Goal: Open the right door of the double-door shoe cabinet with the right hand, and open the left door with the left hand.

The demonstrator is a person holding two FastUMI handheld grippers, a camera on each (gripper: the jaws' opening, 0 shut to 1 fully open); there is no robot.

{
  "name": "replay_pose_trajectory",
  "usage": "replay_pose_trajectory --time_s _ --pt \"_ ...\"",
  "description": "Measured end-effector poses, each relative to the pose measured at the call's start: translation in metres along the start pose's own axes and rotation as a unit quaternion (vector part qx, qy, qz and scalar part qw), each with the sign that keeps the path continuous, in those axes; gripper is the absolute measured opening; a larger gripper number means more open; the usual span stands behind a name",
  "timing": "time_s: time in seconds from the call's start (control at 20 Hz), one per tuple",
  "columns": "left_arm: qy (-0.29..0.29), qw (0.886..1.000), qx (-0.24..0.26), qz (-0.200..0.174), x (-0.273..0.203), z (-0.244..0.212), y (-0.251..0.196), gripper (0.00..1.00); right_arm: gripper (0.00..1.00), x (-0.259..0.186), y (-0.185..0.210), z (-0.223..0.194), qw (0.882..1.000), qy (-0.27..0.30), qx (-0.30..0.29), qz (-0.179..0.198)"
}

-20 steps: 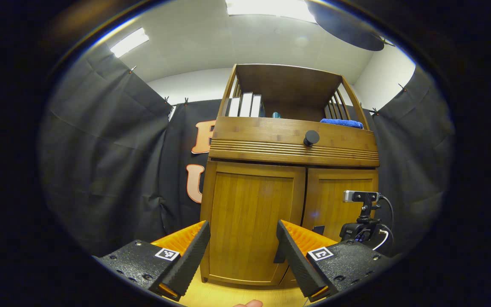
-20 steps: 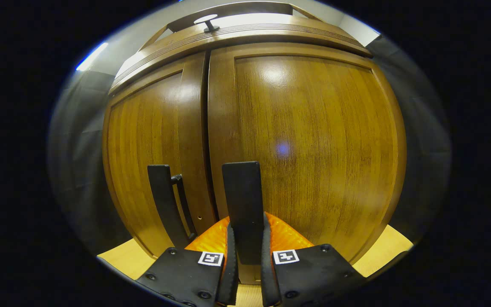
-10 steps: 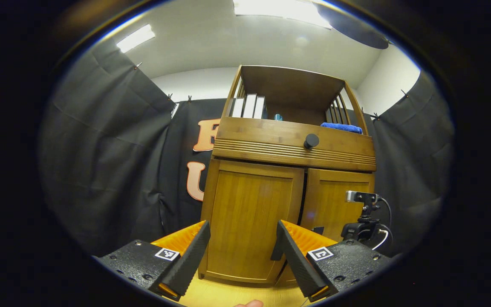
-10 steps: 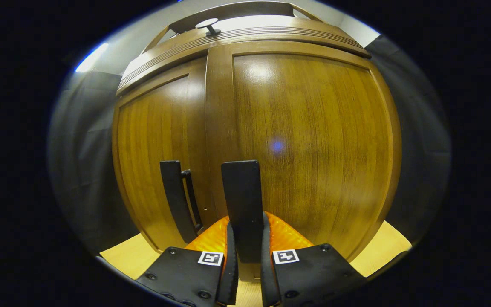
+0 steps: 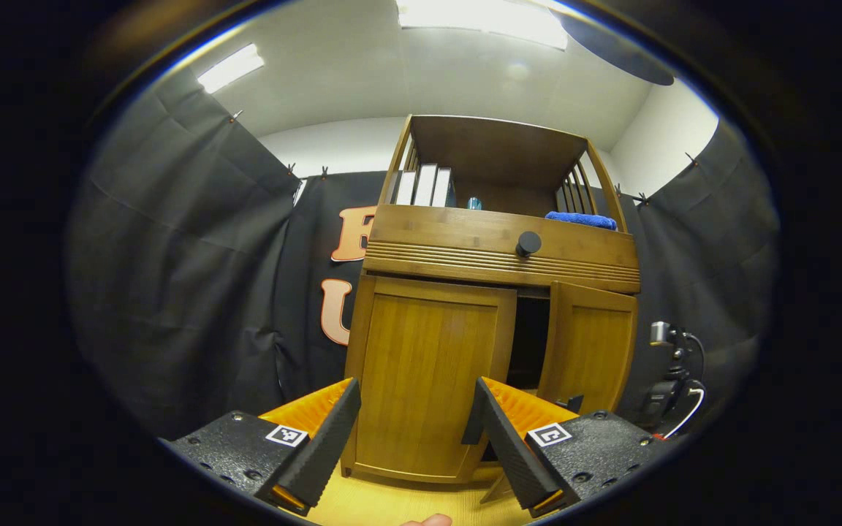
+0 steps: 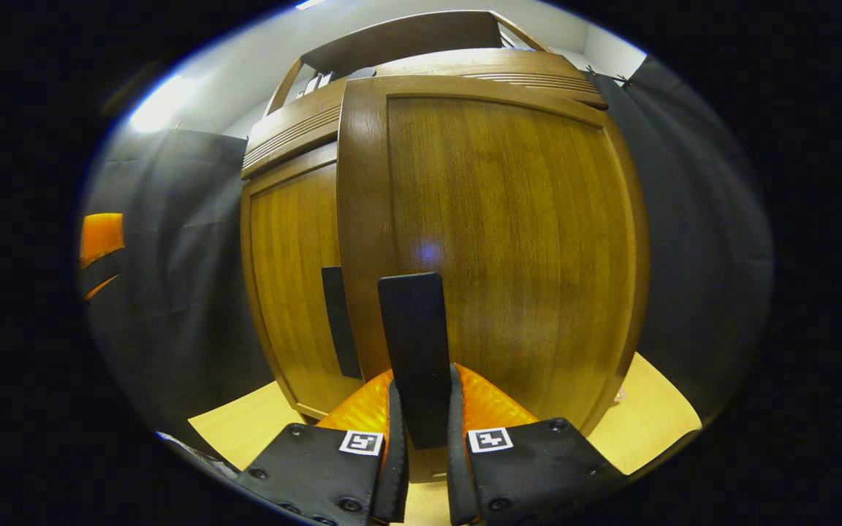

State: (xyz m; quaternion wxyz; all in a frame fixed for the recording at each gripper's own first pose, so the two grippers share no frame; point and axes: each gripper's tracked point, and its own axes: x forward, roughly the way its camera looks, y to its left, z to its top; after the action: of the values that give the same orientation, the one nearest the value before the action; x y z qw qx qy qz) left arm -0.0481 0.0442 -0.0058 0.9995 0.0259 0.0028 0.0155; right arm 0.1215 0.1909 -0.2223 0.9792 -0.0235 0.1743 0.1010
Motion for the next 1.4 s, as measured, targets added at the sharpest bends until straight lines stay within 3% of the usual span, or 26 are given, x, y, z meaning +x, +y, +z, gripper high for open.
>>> replay_pose_trajectory --time_s 0.05,0.1,0.25,0.35,0.4,0.55,0.6,0.75,1.35,1.4 --pt "-0.001 1.000 -0.001 -0.002 0.001 0.000 -0.001 0.92 0.24 -0.005 0.001 0.001 1.000 -0.001 0.001 0.002" --pt "-0.002 1.000 -0.003 -0.005 0.003 -0.002 -0.004 0.92 0.34 -0.009 0.000 0.001 1.000 0.000 0.002 0.004" --pt "0.002 1.000 -0.013 -0.018 0.011 -0.007 -0.014 0.97 0.34 -0.023 -0.004 0.000 1.000 0.003 0.004 0.004" --pt "0.006 0.999 -0.020 -0.028 0.017 -0.011 -0.021 0.97 0.29 -0.031 -0.008 0.000 1.000 0.003 0.005 0.001" --pt "0.007 0.999 -0.022 -0.033 0.019 -0.012 -0.023 0.92 0.29 -0.035 -0.011 0.002 1.000 0.003 0.007 -0.002" --pt "0.011 0.999 -0.020 -0.040 0.027 -0.019 -0.029 0.92 0.29 -0.044 -0.018 0.004 1.000 0.002 0.014 -0.012" --pt "0.011 0.999 -0.017 -0.041 0.028 -0.020 -0.030 0.92 0.34 -0.047 -0.019 0.005 1.000 0.001 0.014 -0.015" --pt "0.014 0.999 -0.009 -0.044 0.033 -0.025 -0.032 0.92 0.29 -0.055 -0.027 0.007 1.000 -0.003 0.013 -0.029" --pt "0.024 0.997 -0.005 -0.072 0.038 -0.036 -0.047 0.92 0.28 -0.094 -0.092 0.009 0.989 -0.007 0.035 -0.143" --pt "0.026 0.997 -0.004 -0.075 0.038 -0.039 -0.049 0.92 0.22 -0.098 -0.100 0.010 0.987 -0.008 0.037 -0.157"
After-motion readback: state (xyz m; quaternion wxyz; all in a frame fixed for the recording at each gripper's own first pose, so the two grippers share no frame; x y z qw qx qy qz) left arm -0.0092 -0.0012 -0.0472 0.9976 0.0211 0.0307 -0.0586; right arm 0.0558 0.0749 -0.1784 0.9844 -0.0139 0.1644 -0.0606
